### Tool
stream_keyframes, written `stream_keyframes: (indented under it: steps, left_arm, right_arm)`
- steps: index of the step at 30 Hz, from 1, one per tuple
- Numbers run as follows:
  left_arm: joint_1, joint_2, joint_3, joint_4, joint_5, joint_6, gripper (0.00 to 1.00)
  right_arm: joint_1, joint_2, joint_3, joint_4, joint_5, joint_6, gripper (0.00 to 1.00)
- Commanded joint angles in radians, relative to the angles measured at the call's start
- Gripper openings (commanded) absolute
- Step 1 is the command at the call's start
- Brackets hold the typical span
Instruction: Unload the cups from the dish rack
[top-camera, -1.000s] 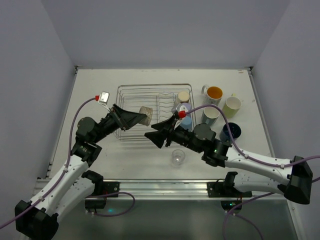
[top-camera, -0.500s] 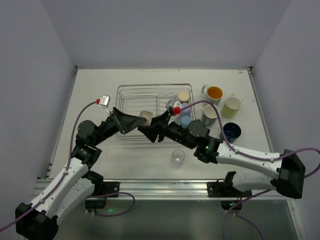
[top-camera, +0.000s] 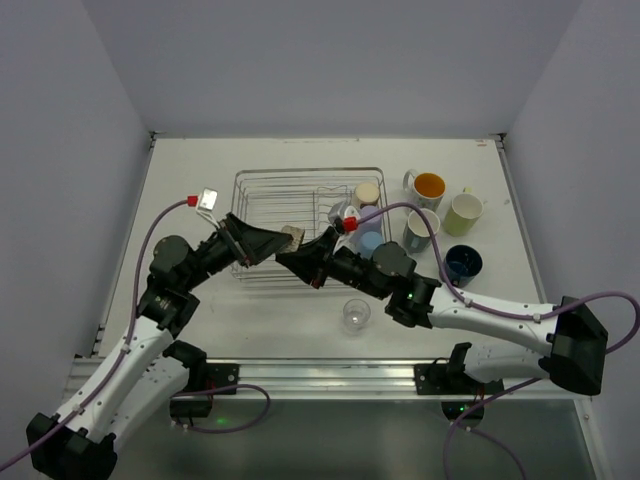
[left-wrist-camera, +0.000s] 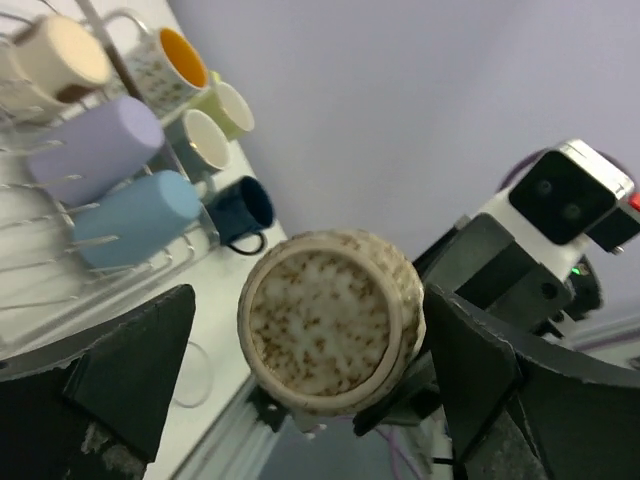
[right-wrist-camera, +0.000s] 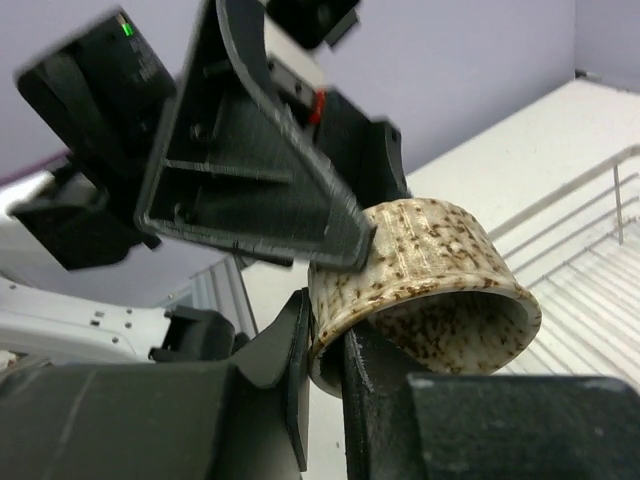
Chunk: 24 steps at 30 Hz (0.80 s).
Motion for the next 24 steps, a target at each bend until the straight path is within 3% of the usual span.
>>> stream_keyframes:
  steps: [1,4,11,16,24]
  left_arm:
    - [0.004,0.001,0.126,-0.218,-0.071,0.229,1.00]
    - [0.004,-0.008,0.247,-0.448,-0.239,0.402,1.00]
    - [0.004,-0.080,0.351,-0.674,-0.578,0.712,1.00]
    - [0.002,-0.184,0.310,-0.722,-0.754,0.811,1.00]
    - [0.004,-0.264,0.165,-0.665,-0.782,0.837,1.00]
  right_arm:
    - [0.018,-0.030,0.038,-0.083,-0.012,0.006,0.00]
    - [0.055,-0.033,0.060,-0.311,0.014,0.010,0.00]
    - [0.167,0.074,0.123,-0.699,0.102,0.050,0.00]
    - [0.176,0.186,0.114,-0.772,0.140,0.088,0.00]
    - [0.175,0.444,0.233,-0.826,0.156,0.070,0.00]
